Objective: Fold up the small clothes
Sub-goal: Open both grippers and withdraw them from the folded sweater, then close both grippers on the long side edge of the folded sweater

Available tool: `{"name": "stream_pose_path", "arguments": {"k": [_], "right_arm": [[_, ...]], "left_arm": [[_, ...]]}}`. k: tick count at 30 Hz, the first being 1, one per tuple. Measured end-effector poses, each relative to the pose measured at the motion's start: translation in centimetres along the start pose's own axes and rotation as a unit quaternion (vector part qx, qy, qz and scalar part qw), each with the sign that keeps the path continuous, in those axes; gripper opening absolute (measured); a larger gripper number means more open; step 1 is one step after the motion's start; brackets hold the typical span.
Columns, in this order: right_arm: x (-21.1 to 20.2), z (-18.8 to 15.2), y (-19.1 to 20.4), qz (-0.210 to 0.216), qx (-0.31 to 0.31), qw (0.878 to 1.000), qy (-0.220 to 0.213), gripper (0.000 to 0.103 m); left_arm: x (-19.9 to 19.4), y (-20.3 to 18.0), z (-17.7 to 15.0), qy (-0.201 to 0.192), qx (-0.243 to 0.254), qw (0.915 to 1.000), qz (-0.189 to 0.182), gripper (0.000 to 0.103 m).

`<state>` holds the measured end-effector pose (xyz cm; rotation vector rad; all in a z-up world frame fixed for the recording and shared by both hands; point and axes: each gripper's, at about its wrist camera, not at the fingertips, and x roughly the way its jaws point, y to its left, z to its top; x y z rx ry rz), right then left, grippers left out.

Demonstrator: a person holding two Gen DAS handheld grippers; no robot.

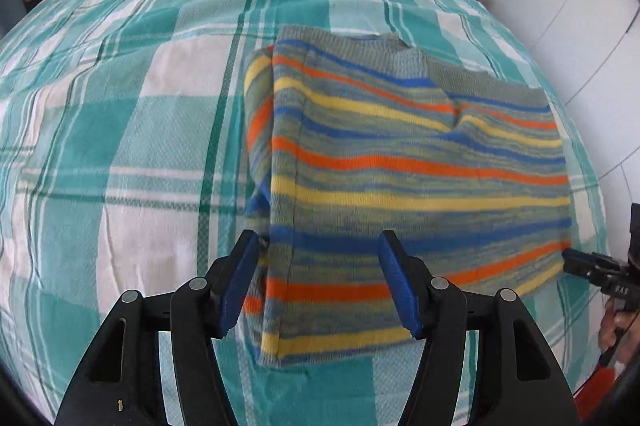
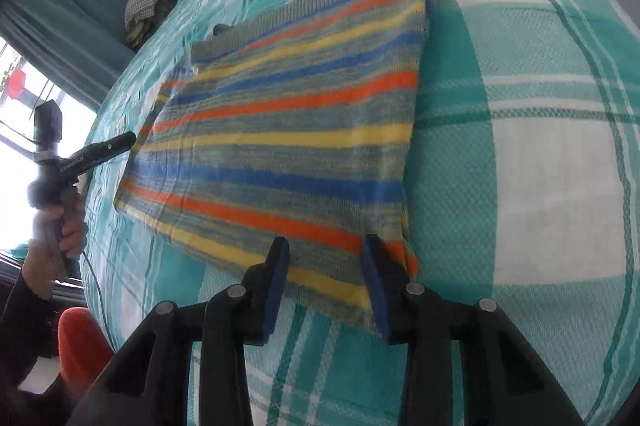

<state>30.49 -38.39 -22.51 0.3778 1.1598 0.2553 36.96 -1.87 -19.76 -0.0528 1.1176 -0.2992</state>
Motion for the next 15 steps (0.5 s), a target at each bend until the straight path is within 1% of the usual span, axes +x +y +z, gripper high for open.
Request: {"name": "stream_pose_path", "arguments": {"k": [1,3,4,5,6,8,10,12,15], "right_arm": [[-0.7,-1.0,-0.1,-0.006,-0.004,1.000,-0.006,0.037],[-1.9,-2.5,-0.1,-0.011,-0.006,1.000,-0.010,0.037],[-2.2,-3.1,0.0,-0.019,-0.005,1.000,-0.006,0.037],[-2.2,-3.7,0.0,-0.028,-0.002,1.000,0.004,0.043],[-2.2,-4.2,0.0,-0.030,0.000,0.999,0.012,0.043],[-2.8,-5.0,0.1,-0.034,-0.001,0.999,0.001,0.045],[-3.5,-5.8,-0.1,-0.029,0.011,1.000,-0.003,0.050],[-4.2,-6.2,-0.1,-0.019,0.027,0.999,-0.014,0.058],[-5.3,-6.6,-0.3,-0.017,0.035,0.999,-0.032,0.059]], "left_arm": [[-0.6,0.1,-1.7,-0.001,-0.008,0.9999,-0.006,0.066],[-1.9,-0.4,-4.3,-0.012,-0.010,0.9999,-0.003,0.071],[-2.5,-0.9,-5.2,-0.019,-0.005,0.9998,0.000,0.075],[-2.9,-1.8,-5.8,-0.026,0.004,0.9997,-0.002,0.076],[-3.3,-2.7,-6.5,-0.029,0.015,0.9995,-0.007,0.076],[-3.8,-5.3,-7.3,-0.031,0.056,0.9979,-0.013,0.078],[-3.9,-8.1,-8.0,-0.036,0.105,0.9938,-0.008,0.079],[-4.0,-10.5,-8.6,-0.039,0.146,0.9885,-0.008,0.080],[-3.8,-13.7,-9.0,-0.041,0.182,0.9822,-0.022,0.080]]}}
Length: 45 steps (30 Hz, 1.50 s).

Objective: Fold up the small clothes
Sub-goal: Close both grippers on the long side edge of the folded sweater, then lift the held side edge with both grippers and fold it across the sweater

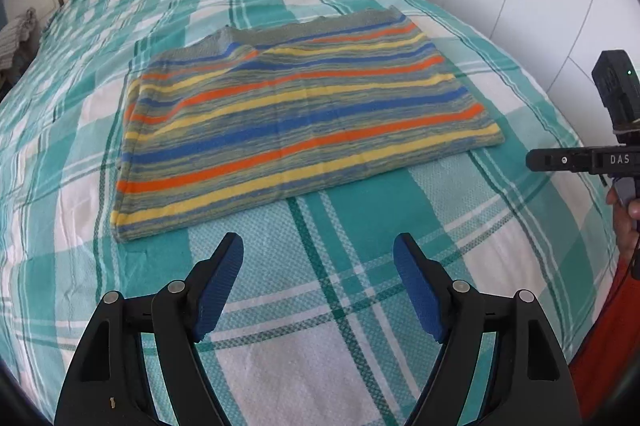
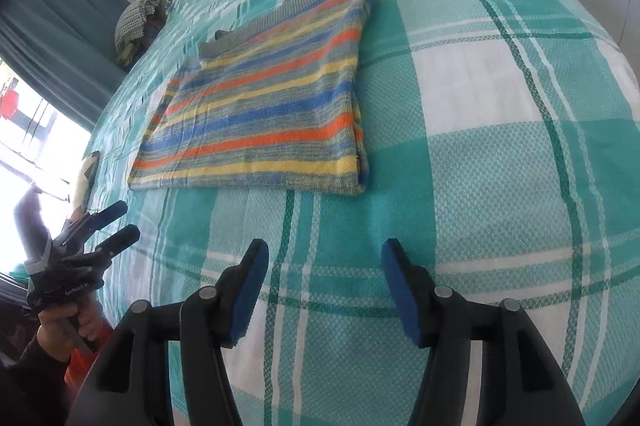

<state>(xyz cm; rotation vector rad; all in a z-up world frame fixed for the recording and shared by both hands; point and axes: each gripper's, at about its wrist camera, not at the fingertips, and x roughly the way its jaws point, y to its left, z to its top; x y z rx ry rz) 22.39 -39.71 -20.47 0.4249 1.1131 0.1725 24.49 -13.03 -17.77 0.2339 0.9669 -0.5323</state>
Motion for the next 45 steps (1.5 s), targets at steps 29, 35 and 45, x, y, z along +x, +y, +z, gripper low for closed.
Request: {"name": "stream_pose_path", "arguments": {"k": [29,35,45], "right_arm": [[8.4,23.6,-1.7,0.085,0.039,0.995,-0.032,0.009],[8.4,24.5,9.7,0.140,-0.032,0.989,-0.023,0.009],[20.9,23.2,24.7,0.161,-0.061,0.984,0.048,0.017]], "left_arm": [[4.7,-4.1,7.9,-0.078,-0.072,0.9871,-0.120,0.008],[0.3,7.8,3.7,-0.096,-0.223,0.9654,-0.095,0.008],[2.1,16.9,-1.8,-0.059,-0.320,0.9452,-0.027,0.009]]}}
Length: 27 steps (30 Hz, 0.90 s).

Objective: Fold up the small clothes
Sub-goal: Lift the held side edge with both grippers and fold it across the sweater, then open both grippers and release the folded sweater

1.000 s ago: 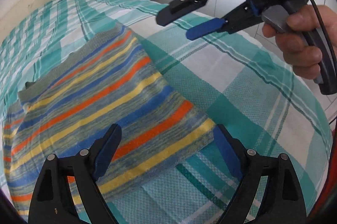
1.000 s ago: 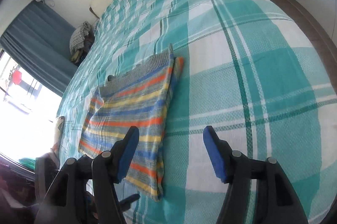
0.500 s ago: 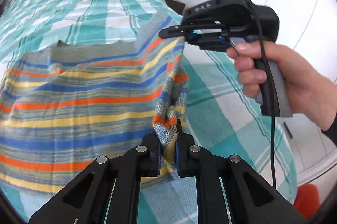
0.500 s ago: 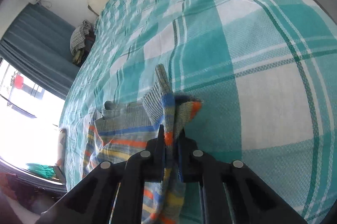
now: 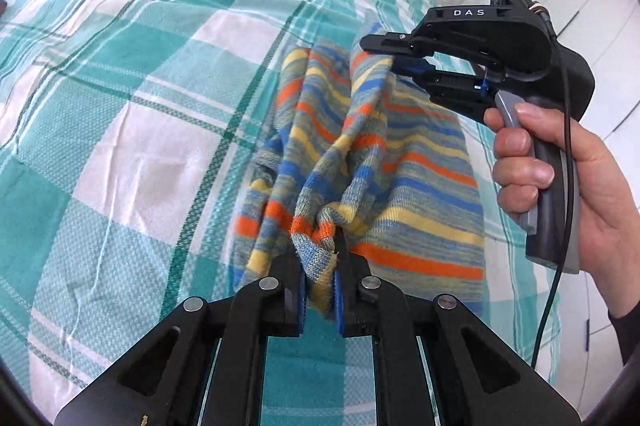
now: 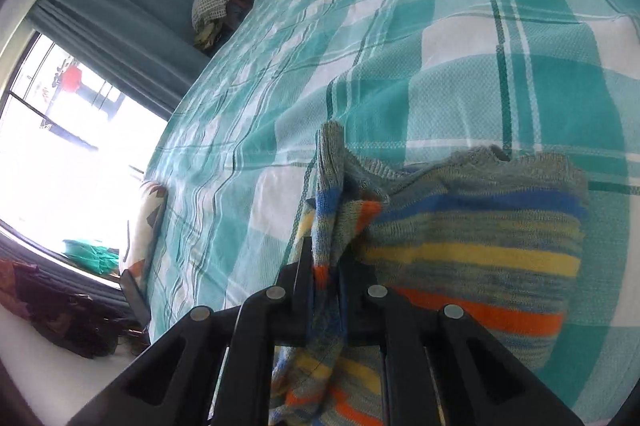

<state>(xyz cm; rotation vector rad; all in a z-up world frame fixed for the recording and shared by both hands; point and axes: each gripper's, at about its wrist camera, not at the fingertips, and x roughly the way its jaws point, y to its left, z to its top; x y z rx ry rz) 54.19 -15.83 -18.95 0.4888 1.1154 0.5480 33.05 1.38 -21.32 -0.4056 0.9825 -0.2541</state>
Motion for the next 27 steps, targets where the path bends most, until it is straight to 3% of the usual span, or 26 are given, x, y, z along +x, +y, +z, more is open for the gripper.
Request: {"name": "stream_pose_path", "arguments": {"k": [1,2,3,5,6,8,11,13,15,20,23,27], "right_arm": [[1.0,0.0,0.1,0.011,0.006,1.000,0.002,0.018],[1.6,0.0,0.4,0.009,0.004,1.000,-0.003,0.030],[2.0,0.0,0.4,-0.002,0.005,1.000,-0.009,0.052],[1.5,-0.2,-0.1,0.003,0.034,0.999,-0.023,0.062],[0.6,-0.5,-0.3,0.014,0.046,0.998,-0.037,0.062],[-2.2,-1.5,-0.3,0.015,0.040,0.997,-0.063,0.062],[-6.9,-4.2,0.8,-0.038,-0.041,0.995,-0.079,0.062],[-9.6,-7.2,1.4,-0.091,-0.099,0.987,-0.086,0.062],[-11.5,-10.4,1.2,-0.130,-0.130,0.979,-0.086,0.062],[-10.1,-16.2,-0.3,-0.129,-0.118,0.984,-0.037,0.062],[-7.1,-18.4,-2.1,-0.147,-0.078,0.986,0.010,0.063],[-8.6,-19.2,-0.9,-0.139,-0.087,0.986,-0.033,0.062]], "left_arm": [[0.3,0.2,0.1,0.003,0.000,1.0000,0.005,0.010],[0.8,0.4,0.1,0.017,0.004,0.9998,0.008,0.013],[1.1,0.5,0.2,0.030,0.008,0.9994,0.012,0.016],[0.3,0.7,0.2,0.033,0.009,0.9994,0.010,0.024],[-0.3,0.8,0.3,0.030,0.008,0.9995,0.008,0.028],[-2.2,0.8,0.2,0.009,0.009,0.9997,0.020,0.053],[-4.4,0.5,0.3,-0.020,0.020,0.9994,0.020,0.069],[-4.3,0.0,0.4,-0.018,0.039,0.9988,0.022,0.072],[-3.0,-0.4,0.8,-0.016,0.056,0.9971,0.049,0.072],[0.9,1.1,1.1,0.031,0.055,0.9915,0.114,0.072],[-2.1,1.4,0.9,0.013,0.059,0.9932,0.099,0.071],[-5.3,1.2,2.4,-0.015,0.082,0.9943,0.066,0.076]]}}
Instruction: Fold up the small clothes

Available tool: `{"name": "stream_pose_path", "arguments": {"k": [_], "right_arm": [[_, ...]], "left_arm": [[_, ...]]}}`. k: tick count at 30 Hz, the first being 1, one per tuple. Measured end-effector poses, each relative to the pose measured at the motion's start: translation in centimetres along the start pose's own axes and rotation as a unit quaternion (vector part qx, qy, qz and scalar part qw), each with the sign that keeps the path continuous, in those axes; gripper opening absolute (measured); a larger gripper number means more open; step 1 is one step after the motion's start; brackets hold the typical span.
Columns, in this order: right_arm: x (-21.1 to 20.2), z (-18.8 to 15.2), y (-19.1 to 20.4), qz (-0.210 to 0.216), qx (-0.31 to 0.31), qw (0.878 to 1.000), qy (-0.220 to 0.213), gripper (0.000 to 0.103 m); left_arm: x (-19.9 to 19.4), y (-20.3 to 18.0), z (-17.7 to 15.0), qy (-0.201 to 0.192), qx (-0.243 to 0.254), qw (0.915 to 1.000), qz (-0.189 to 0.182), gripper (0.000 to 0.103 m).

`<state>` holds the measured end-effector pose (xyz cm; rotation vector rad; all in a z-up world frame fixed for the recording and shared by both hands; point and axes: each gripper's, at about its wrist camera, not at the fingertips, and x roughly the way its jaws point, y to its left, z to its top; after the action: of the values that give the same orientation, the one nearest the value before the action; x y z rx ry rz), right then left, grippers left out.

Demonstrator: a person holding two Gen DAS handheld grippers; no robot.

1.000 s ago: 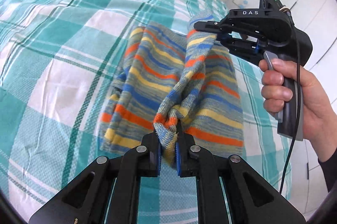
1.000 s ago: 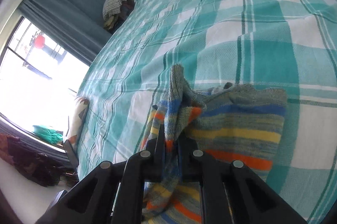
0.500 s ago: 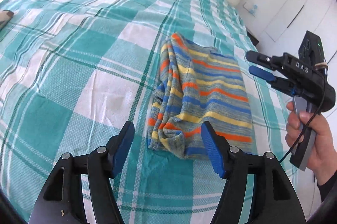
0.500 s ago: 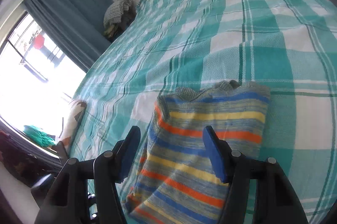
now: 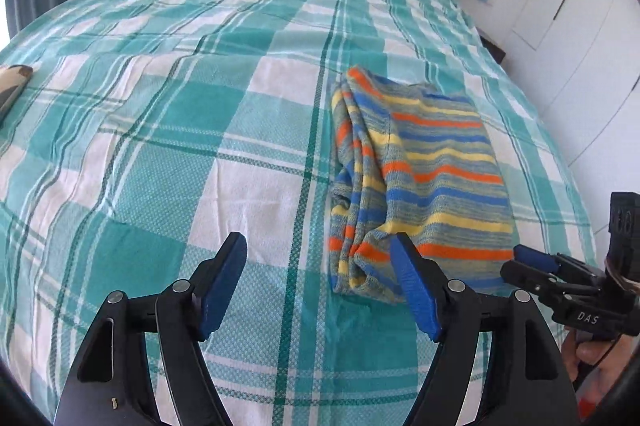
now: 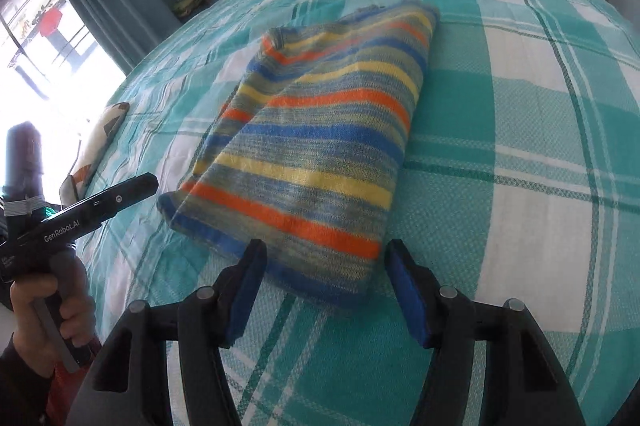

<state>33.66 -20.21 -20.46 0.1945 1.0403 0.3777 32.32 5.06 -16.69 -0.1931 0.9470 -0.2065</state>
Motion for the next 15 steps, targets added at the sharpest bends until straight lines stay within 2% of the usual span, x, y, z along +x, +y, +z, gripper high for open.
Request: {"name": "stream_pose_path", "arguments": {"k": [2,6,8,9,10,11,12,13,15], "right_arm": [[-1.6,0.5,0.2,-0.011,-0.011,1.000,-0.027,0.062],[-4.4,2.9,-0.1,-0.031,-0.024,0.996,-0.076,0.062],[-4.7,4.6,-0.6,-0.039,-0.026,0.995,-0.086,0.060],[-4.5,5.3,-0.9,-0.038,-0.026,0.995,-0.091,0.055],[-4.3,6.1,-0.8,-0.036,-0.028,0.994,-0.096,0.050],[-3.8,6.8,-0.6,-0.034,-0.034,0.994,-0.098,0.040],[-3.1,7.4,-0.2,-0.028,-0.044,0.994,-0.097,0.035],[-2.2,7.7,0.2,-0.017,-0.055,0.994,-0.092,0.034],[0.7,7.7,0.5,0.004,-0.064,0.996,-0.061,0.033]], "left_arm": [[0.4,-0.5,1.9,0.003,0.013,0.9997,-0.019,0.076],[4.1,-3.6,5.5,0.016,0.066,0.9973,-0.028,0.076],[7.1,-5.1,6.7,0.034,0.096,0.9947,-0.015,0.076],[8.5,-5.6,7.1,0.039,0.106,0.9936,0.005,0.076],[10.0,-5.9,7.4,0.043,0.117,0.9917,0.031,0.066],[11.4,-5.8,7.6,0.048,0.125,0.9892,0.059,0.053],[12.7,-5.4,7.8,0.057,0.126,0.9883,0.063,0.030],[13.6,-4.9,7.8,0.064,0.118,0.9892,0.059,0.026],[14.0,-4.7,7.9,0.055,0.122,0.9887,0.069,0.025]]}}
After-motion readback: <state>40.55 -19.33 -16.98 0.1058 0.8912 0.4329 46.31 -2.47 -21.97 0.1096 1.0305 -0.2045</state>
